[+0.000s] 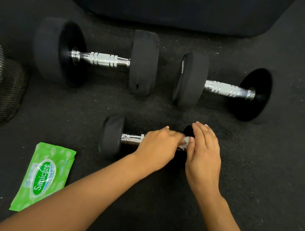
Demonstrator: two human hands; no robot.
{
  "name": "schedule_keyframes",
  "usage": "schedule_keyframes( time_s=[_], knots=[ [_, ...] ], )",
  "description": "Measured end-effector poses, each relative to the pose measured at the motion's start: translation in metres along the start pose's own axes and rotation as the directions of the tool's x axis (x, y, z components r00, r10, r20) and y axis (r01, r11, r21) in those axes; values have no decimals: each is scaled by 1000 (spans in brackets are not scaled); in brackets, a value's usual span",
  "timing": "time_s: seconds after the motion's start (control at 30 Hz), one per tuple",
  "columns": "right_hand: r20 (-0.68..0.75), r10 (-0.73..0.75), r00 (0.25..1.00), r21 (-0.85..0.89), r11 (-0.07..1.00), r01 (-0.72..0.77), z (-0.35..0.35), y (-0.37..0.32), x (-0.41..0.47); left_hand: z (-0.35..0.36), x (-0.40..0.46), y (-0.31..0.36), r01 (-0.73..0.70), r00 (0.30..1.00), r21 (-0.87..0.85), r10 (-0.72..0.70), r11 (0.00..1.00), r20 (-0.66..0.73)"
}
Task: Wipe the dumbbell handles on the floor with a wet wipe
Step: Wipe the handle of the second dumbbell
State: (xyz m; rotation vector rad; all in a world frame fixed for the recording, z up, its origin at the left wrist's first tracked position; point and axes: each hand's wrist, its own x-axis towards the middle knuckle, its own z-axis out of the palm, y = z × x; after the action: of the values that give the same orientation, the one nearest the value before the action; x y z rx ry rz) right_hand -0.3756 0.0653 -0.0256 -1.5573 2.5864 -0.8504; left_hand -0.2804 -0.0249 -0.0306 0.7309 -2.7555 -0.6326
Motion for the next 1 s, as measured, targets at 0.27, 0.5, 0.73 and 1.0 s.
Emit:
schedule_keyframes(
  time_s=[0.27, 0.5, 0.73, 1.0],
  knots=[
    [-22, -7, 1000, -1, 1000, 7, 2, 0, -1, 4, -14, 10, -40, 997, 20, 41, 999, -65],
    [-7, -6, 1000, -6, 1000, 6, 1, 0, 2, -17, 14, 9, 228, 956, 85, -240, 970, 167],
    [2, -14, 1000, -13, 1000, 14, -2, 0, 0, -13, 22, 4, 190, 955, 68, -200, 979, 220],
    [12, -9, 1000, 11, 1000, 9, -1, 2, -1, 3, -14, 1, -65, 992, -57, 58, 996, -108]
  ],
)
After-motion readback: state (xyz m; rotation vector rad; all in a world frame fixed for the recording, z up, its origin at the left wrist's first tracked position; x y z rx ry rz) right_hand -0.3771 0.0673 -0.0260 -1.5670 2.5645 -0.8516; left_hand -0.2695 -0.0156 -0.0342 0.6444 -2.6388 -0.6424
